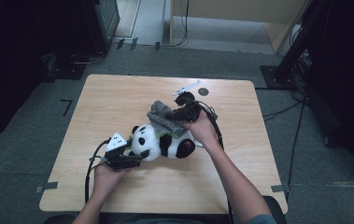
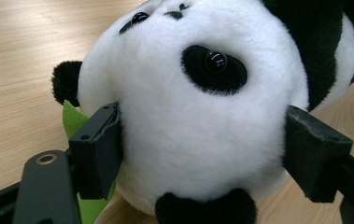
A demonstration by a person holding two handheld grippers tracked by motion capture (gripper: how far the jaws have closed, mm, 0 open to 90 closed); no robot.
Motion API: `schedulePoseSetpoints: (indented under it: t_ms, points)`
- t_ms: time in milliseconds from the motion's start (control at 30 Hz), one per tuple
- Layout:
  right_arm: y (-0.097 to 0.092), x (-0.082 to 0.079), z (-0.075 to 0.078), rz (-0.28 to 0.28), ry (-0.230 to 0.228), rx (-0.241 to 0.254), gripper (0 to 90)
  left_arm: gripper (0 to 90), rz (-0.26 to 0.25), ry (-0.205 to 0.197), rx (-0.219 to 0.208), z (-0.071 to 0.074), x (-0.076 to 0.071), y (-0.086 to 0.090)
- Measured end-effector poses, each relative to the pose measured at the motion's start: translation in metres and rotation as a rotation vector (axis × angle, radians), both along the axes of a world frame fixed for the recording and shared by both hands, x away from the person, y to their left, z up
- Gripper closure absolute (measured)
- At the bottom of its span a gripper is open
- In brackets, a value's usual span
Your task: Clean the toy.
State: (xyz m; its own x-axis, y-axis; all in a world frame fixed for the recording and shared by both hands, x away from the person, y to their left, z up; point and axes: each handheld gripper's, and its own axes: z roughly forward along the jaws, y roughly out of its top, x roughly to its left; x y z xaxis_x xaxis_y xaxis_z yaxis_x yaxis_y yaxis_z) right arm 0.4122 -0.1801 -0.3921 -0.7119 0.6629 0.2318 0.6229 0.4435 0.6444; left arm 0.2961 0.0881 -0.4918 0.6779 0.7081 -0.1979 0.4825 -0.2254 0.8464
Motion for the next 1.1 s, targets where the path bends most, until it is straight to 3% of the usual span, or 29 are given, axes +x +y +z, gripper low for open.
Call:
schedulePoseSetpoints:
  t_ms: [133,300,467,533,667,733,833,867,1100]
  points:
    - [-0.007,-0.002,0.007,-0.016,-0.009,0.001,77.4,22.0,-0.003,-0.003,-0.001,-0.001,0.000,0.000]
    - [-0.006,-0.011,0.019,0.006,-0.030,0.056,77.6,22.0,-0.002,-0.005,-0.003,-0.001,0.000,0.000]
    - [0.010,-0.022,0.030,0.068,-0.034,0.089,77.4,21.7,-0.002,-0.010,-0.006,-0.001,0.000,0.001]
    - [0.026,-0.030,0.038,0.117,-0.036,0.099,77.4,21.6,-0.001,-0.011,-0.006,-0.001,0.000,0.000]
    - [0.041,-0.034,0.040,0.149,-0.038,0.100,77.3,21.6,-0.001,-0.012,-0.005,-0.001,-0.001,0.000]
    - [0.058,-0.036,0.037,0.177,-0.020,0.101,77.2,21.4,0.000,-0.013,-0.004,-0.001,-0.001,0.000]
    - [0.068,-0.037,0.031,0.193,-0.002,0.093,77.3,21.1,-0.001,-0.010,-0.006,-0.001,-0.001,0.001]
    - [0.077,-0.037,0.023,0.206,0.015,0.073,77.3,21.1,0.000,-0.007,-0.008,-0.001,-0.001,0.001]
    - [0.091,-0.035,0.000,0.221,0.057,-0.014,76.8,21.0,-0.002,-0.006,-0.005,-0.001,-0.001,0.001]
